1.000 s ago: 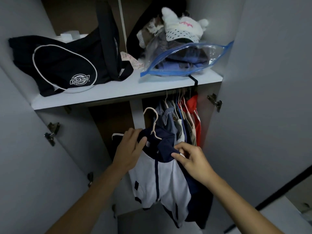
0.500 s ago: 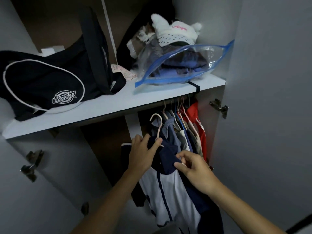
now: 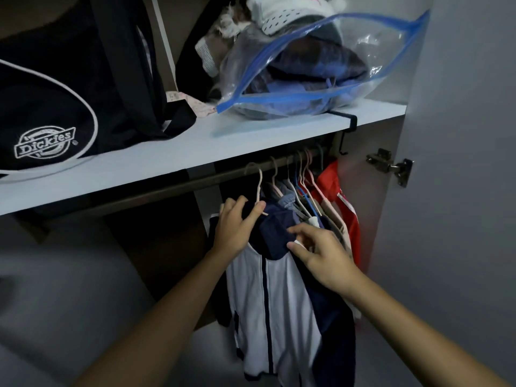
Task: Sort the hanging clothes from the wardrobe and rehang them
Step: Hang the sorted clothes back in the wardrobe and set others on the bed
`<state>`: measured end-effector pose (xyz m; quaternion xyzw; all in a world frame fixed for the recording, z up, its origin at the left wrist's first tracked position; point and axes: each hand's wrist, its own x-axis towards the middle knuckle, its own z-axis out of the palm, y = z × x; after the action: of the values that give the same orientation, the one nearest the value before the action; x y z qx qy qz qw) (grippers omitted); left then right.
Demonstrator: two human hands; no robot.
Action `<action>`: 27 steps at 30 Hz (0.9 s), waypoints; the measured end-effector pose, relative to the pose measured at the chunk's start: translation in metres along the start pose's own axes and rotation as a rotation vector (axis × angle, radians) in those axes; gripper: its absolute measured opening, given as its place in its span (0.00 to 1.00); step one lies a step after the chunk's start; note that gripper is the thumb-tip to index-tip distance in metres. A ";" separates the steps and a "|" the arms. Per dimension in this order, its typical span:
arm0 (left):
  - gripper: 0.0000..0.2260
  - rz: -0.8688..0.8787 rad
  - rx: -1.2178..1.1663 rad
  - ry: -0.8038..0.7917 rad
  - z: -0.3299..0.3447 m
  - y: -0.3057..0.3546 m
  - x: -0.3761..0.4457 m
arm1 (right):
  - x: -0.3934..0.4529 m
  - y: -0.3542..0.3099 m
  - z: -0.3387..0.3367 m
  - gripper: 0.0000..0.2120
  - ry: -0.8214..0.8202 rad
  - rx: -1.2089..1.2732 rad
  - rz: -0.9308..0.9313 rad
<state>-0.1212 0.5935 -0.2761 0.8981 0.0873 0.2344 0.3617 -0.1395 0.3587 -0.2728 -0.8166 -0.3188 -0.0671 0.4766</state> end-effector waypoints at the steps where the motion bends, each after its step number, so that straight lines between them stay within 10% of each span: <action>1: 0.30 0.010 0.006 -0.004 0.002 -0.004 0.009 | 0.006 0.004 0.006 0.11 0.021 -0.014 -0.010; 27: 0.40 -0.096 0.173 -0.180 0.056 -0.061 0.107 | 0.071 0.078 0.083 0.16 0.216 -0.662 -0.105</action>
<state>0.0002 0.6381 -0.3155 0.9380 0.1173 0.1270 0.3003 -0.0538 0.4323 -0.3452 -0.8974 -0.2692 -0.2774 0.2129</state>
